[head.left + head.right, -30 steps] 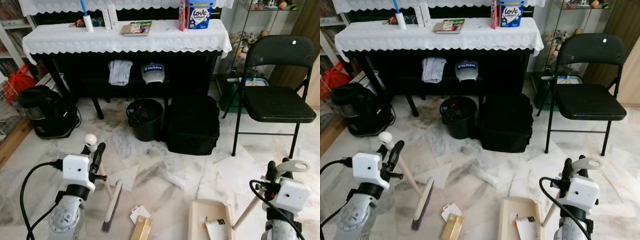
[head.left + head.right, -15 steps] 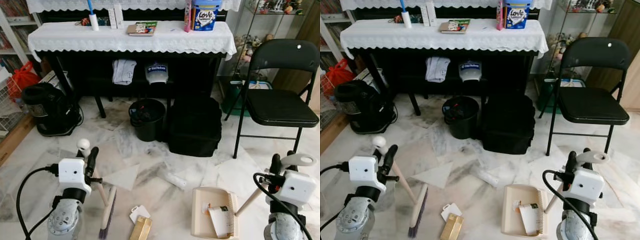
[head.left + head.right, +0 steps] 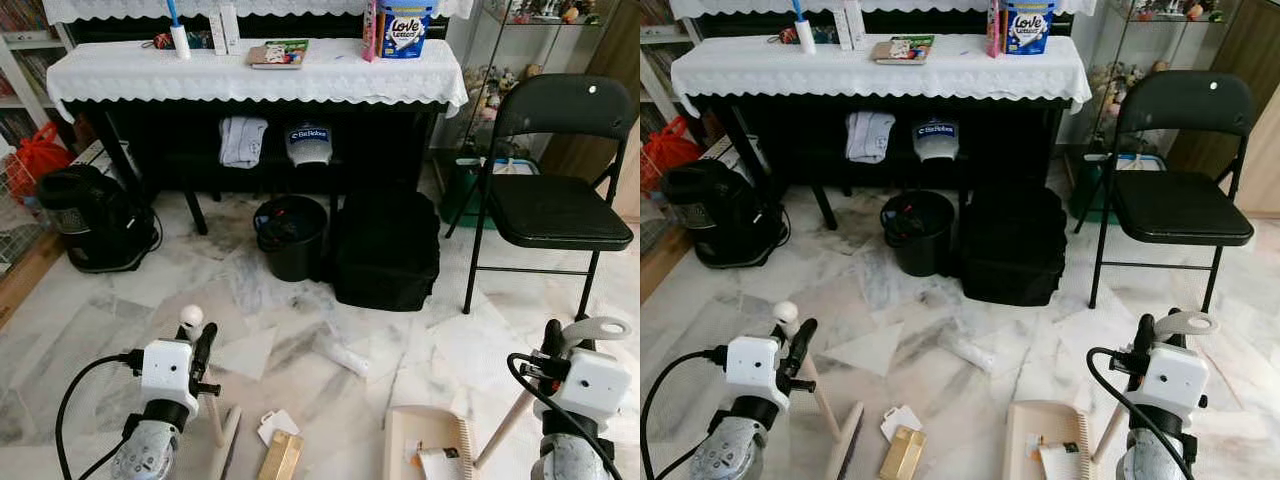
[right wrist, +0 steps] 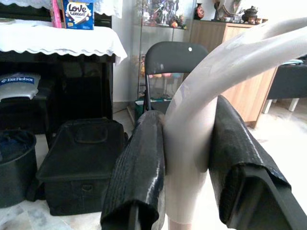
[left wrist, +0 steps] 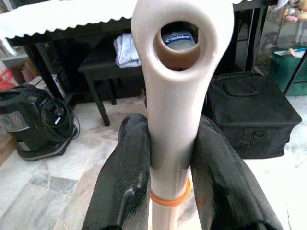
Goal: Sweep floor
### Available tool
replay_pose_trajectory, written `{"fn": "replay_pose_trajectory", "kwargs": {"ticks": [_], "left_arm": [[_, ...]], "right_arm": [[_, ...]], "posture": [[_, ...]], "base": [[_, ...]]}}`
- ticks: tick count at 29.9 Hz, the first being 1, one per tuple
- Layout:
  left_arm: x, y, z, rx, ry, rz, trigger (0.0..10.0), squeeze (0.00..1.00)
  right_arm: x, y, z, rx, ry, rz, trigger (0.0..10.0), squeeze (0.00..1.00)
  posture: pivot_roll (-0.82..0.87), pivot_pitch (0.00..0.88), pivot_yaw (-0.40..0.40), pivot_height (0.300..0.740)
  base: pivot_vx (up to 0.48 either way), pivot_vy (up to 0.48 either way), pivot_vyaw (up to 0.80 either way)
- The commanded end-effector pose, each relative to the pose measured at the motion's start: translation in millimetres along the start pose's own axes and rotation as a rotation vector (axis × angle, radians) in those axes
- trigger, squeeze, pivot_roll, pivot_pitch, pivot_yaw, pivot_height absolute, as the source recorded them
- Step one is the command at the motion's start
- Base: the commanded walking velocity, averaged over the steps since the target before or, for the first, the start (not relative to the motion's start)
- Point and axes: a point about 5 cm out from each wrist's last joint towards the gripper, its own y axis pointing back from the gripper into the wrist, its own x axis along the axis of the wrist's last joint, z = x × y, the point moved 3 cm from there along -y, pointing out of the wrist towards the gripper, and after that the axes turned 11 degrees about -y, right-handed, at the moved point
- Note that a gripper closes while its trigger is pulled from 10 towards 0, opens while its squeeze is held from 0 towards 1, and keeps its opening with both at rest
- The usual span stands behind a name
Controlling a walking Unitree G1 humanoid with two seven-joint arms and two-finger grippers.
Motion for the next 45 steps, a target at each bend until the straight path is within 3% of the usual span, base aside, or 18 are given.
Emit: {"fn": "replay_pose_trajectory", "kwargs": {"ticks": [1, 10, 26, 45], "left_arm": [[8, -2.1, -1.8, 0.001, -0.016, 0.042, 10.0, 0.0], [15, -5.6, -6.9, 0.017, -0.024, 0.061, 10.0, 0.0], [24, -12.5, -10.3, 0.044, -0.009, 0.079, 10.0, 0.0], [20, -4.8, -22.0, 0.053, -0.029, 0.048, 10.0, 0.0]], "right_arm": [[18, -6.1, 0.8, 0.002, 0.0, 0.068, 10.0, 0.0], [17, -9.2, -12.2, 0.058, -0.012, 0.059, 10.0, 0.0], [25, -15.0, -12.6, 0.061, -0.015, 0.072, 10.0, 0.0], [32, -9.9, -19.3, 0.084, -0.029, 0.075, 10.0, 0.0]], "posture": [[-0.06, 0.0, 0.008, 0.74], [-0.03, 0.0, 0.006, 0.74], [-0.06, 0.0, 0.006, 0.74], [-0.08, 0.0, 0.03, 0.74]], "base": [[0.0, 0.0, 0.0], [0.0, 0.0, 0.42], [0.0, 0.0, 0.8], [0.0, 0.0, 0.8]]}}
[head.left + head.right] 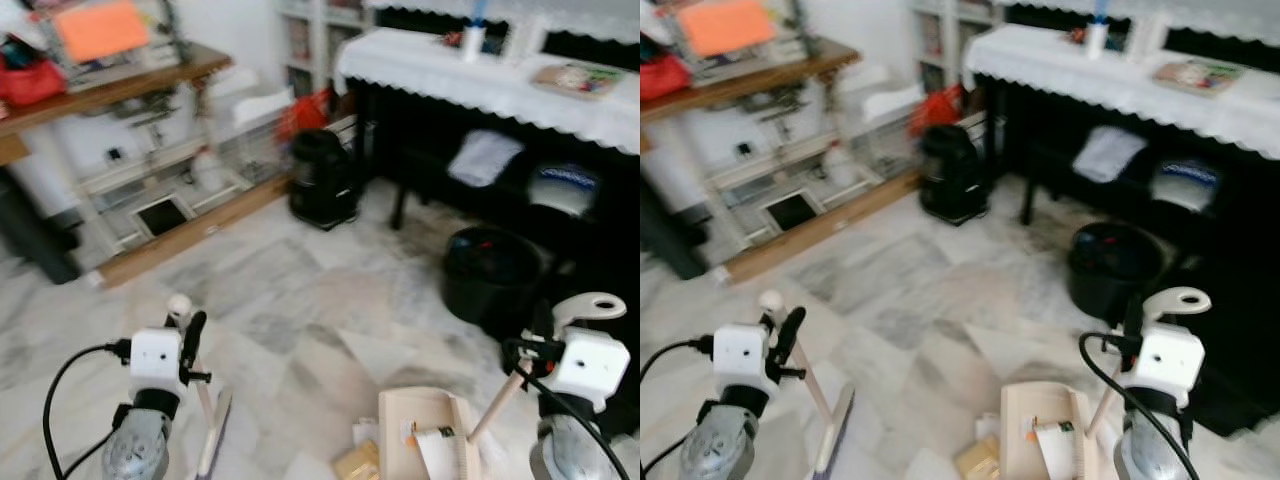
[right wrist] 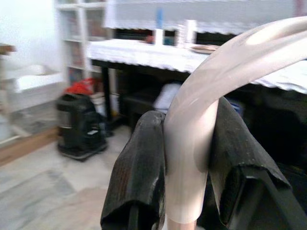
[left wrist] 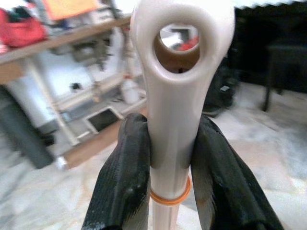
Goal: Sweep floor
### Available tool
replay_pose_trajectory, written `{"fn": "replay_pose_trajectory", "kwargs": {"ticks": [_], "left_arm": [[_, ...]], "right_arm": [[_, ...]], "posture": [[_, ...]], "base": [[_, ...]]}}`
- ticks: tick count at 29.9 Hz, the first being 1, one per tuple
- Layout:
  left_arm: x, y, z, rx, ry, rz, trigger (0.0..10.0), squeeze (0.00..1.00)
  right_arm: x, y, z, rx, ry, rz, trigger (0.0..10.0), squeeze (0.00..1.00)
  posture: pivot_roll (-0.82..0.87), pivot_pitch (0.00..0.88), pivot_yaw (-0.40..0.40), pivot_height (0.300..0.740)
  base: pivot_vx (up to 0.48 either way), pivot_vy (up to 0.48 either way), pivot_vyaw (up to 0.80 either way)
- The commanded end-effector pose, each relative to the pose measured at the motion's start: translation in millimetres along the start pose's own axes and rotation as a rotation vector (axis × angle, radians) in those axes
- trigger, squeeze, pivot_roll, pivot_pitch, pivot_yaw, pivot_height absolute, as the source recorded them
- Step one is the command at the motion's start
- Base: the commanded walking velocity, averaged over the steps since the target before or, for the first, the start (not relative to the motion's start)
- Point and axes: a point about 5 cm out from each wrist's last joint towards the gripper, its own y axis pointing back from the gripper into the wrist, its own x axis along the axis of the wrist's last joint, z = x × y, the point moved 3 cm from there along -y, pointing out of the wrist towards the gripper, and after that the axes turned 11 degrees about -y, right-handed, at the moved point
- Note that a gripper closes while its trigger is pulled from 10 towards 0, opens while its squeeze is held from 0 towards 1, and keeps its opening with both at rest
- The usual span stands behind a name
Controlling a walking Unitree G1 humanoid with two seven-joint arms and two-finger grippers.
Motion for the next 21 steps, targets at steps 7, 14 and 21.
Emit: {"fn": "replay_pose_trajectory", "kwargs": {"ticks": [7, 14, 21], "left_arm": [[3.5, -4.8, -11.9, 0.024, -0.007, 0.015, 10.0, 0.0], [3.4, -1.0, -14.7, 0.035, -0.014, 0.013, 10.0, 0.0], [2.0, 3.4, -13.6, 0.034, -0.013, 0.008, 10.0, 0.0]], "right_arm": [[14.9, -1.8, -10.6, 0.02, -0.024, 0.056, 10.0, 0.0], [13.1, 0.2, -7.4, 0.031, -0.01, 0.044, 10.0, 0.0], [13.0, 1.6, -8.7, 0.046, -0.009, 0.04, 10.0, 0.0]], "posture": [[-0.08, 0.0, 0.038, 0.74], [-0.06, 0.0, 0.023, 0.74], [-0.05, 0.0, 0.017, 0.74]], "base": [[0.0, 0.0, 0.8], [0.0, 0.0, 0.8], [0.0, 0.0, 0.8]]}}
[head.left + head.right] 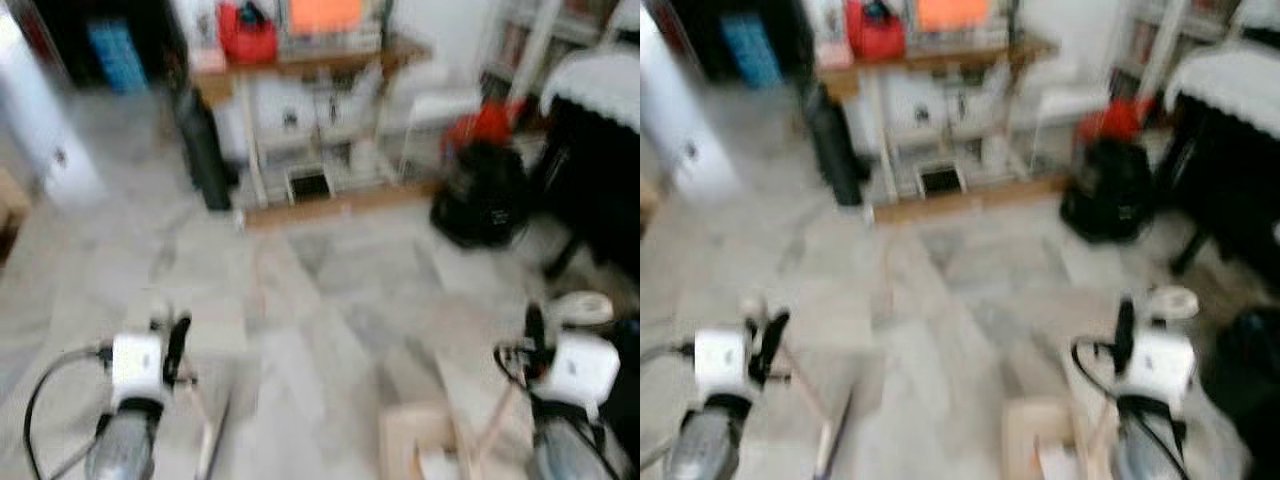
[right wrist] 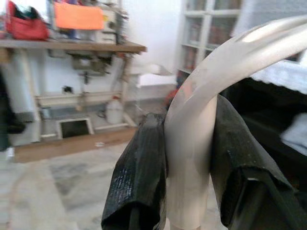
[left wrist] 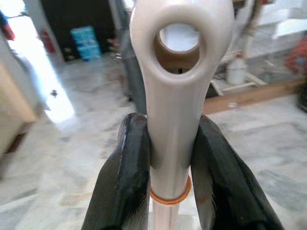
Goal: Sweep floor
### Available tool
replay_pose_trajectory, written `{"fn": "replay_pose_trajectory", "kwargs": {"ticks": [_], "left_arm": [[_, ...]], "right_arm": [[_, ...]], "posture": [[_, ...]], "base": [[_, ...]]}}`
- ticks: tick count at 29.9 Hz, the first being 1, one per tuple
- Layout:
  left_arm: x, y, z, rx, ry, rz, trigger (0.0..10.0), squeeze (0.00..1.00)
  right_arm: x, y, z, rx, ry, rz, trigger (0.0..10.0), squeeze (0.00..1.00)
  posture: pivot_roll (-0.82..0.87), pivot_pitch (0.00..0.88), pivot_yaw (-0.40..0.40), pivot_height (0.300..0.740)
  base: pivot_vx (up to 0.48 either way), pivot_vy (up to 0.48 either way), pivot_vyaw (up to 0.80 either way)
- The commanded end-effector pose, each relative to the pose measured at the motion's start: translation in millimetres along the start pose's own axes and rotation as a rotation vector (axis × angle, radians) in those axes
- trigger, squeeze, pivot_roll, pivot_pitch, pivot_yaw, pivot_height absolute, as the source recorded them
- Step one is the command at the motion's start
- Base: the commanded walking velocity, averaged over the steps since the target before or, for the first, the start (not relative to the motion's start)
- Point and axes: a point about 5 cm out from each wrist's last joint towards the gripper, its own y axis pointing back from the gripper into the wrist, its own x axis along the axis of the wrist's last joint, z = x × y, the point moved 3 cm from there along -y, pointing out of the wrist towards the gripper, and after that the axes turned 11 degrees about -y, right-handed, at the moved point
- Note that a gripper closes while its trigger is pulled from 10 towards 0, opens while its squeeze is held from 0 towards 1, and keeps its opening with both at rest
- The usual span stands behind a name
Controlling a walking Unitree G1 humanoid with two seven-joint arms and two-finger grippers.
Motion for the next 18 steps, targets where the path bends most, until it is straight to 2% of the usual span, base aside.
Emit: {"fn": "replay_pose_trajectory", "kwargs": {"ticks": [1, 18], "left_arm": [[8.6, -0.3, 0.8, -0.004, -0.013, 0.035, 10.0, 0.0], [7.8, 2.6, 2.8, 0.006, -0.009, 0.03, 10.0, 0.0]], "right_arm": [[12.4, -1.9, 0.1, 0.005, -0.012, 0.049, 10.0, 0.0], [10.0, 1.7, -2.6, 0.029, -0.019, 0.034, 10.0, 0.0]], "posture": [[-0.05, 0.0, 0.017, 0.74], [-0.04, 0.0, 0.013, 0.74]], "base": [[0.0, 0.0, 0.8], [0.0, 0.0, 0.8]]}}
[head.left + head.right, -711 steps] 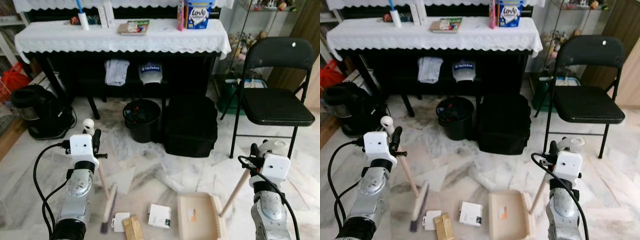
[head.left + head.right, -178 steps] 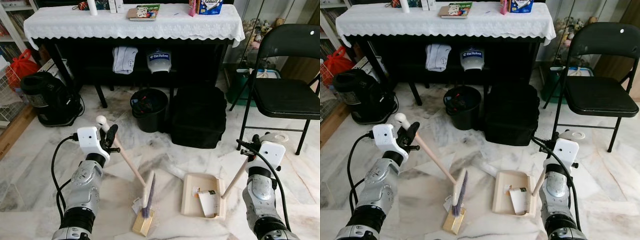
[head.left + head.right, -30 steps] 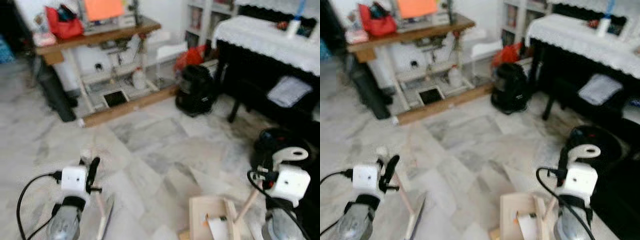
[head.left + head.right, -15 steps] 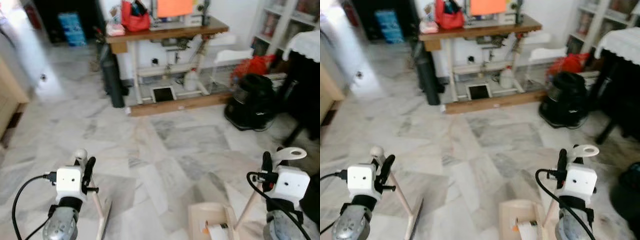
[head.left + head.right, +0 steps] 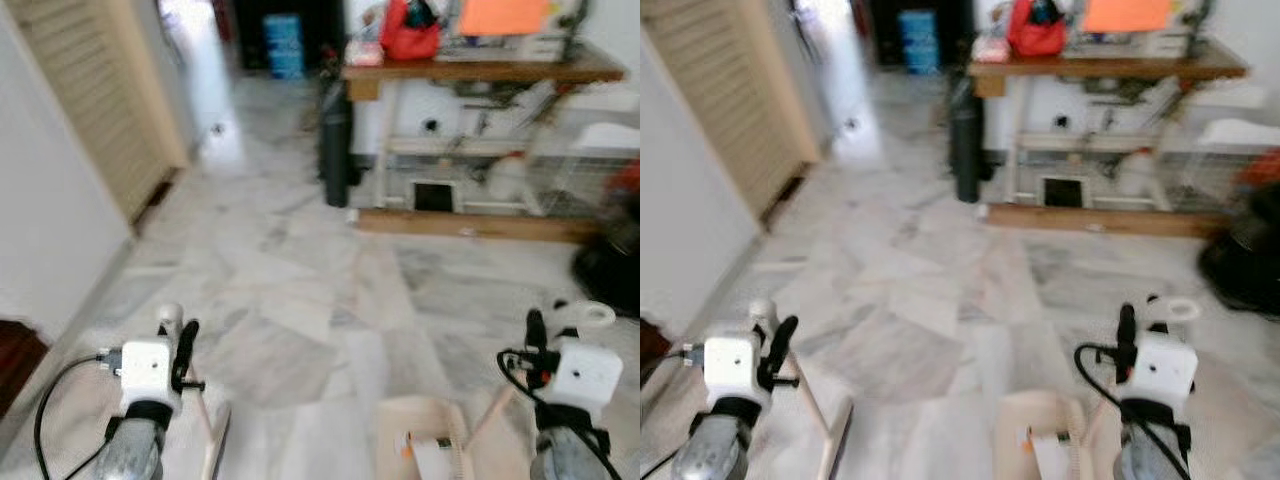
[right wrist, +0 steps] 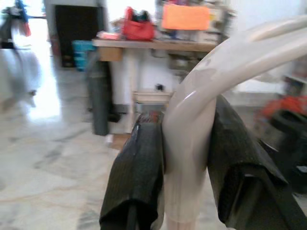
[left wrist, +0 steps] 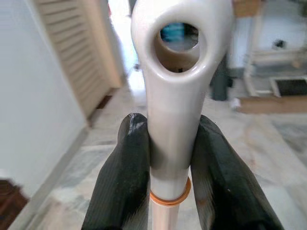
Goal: Sweep floor
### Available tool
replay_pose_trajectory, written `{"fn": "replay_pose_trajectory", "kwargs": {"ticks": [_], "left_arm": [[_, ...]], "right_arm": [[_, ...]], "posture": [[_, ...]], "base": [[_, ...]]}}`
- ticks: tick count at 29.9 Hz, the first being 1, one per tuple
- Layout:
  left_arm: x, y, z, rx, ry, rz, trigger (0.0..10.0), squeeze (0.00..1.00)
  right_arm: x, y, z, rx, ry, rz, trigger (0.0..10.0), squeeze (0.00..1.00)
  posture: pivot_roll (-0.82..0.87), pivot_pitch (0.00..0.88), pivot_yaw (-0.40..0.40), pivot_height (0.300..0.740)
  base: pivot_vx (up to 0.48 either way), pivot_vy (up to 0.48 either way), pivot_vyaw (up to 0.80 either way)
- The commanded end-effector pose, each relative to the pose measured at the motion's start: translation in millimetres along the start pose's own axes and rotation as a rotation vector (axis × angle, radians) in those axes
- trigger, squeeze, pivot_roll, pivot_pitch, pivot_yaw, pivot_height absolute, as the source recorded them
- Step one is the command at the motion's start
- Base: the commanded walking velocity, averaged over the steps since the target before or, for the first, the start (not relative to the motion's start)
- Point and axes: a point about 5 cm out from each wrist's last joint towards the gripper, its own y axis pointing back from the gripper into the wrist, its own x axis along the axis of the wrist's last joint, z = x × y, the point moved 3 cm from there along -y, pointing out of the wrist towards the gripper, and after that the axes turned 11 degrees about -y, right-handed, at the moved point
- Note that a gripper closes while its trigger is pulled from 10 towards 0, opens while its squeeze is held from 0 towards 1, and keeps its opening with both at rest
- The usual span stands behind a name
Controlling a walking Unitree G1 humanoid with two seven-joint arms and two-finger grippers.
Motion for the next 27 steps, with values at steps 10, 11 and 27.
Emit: {"fn": "replay_pose_trajectory", "kwargs": {"ticks": [10, 11, 27], "left_arm": [[6.2, -6.9, -4.4, 0.043, -0.028, 0.035, 10.0, 0.0], [6.4, -7.1, -4.4, 0.043, -0.028, 0.036, 10.0, 0.0], [3.4, -8.4, -1.1, 0.025, -0.041, 0.031, 10.0, 0.0]], "right_arm": [[17.5, -11.8, -6.9, 0.023, -0.009, 0.072, 10.0, 0.0], [17.4, -12.0, -7.3, 0.023, -0.011, 0.072, 10.0, 0.0], [11.3, -11.7, -7.2, 0.009, -0.024, 0.055, 10.0, 0.0]], "posture": [[-0.03, 0.0, -0.016, 0.74], [-0.03, 0.0, -0.016, 0.74], [-0.03, 0.0, -0.007, 0.74]], "base": [[0.0, 0.0, 0.8], [0.0, 0.0, 0.8], [0.0, 0.0, 0.65]]}}
